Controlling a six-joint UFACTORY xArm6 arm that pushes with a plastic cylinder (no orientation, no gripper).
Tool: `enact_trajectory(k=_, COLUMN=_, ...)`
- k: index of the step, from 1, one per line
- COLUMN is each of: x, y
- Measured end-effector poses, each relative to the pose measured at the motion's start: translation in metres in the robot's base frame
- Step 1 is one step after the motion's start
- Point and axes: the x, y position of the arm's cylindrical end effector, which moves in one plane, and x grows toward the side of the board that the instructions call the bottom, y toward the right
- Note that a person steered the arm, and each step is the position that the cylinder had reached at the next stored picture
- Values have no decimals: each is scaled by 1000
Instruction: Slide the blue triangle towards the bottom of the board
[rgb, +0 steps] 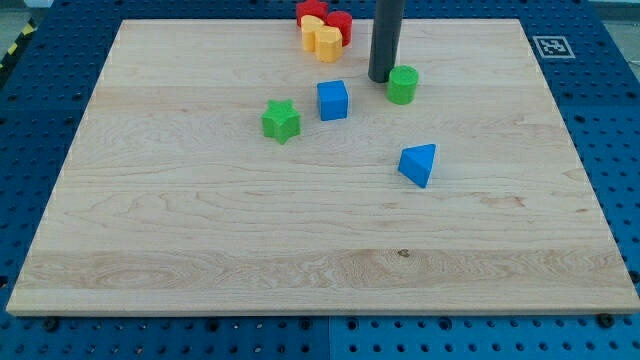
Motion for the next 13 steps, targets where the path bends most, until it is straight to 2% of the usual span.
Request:
enact_trajectory(k=2, x=68, y=26)
enact_trajectory(k=3, x=88, y=29)
enact_trajectory(k=5, x=94, y=18)
enact_trajectory(k=8, x=175, y=19)
enact_trajectory(k=9, x=166, y=32)
enact_trajectory(k=11, x=169, y=132)
enact_trajectory(k=12, x=169, y=127)
enact_trajectory(k=13, x=169, y=94)
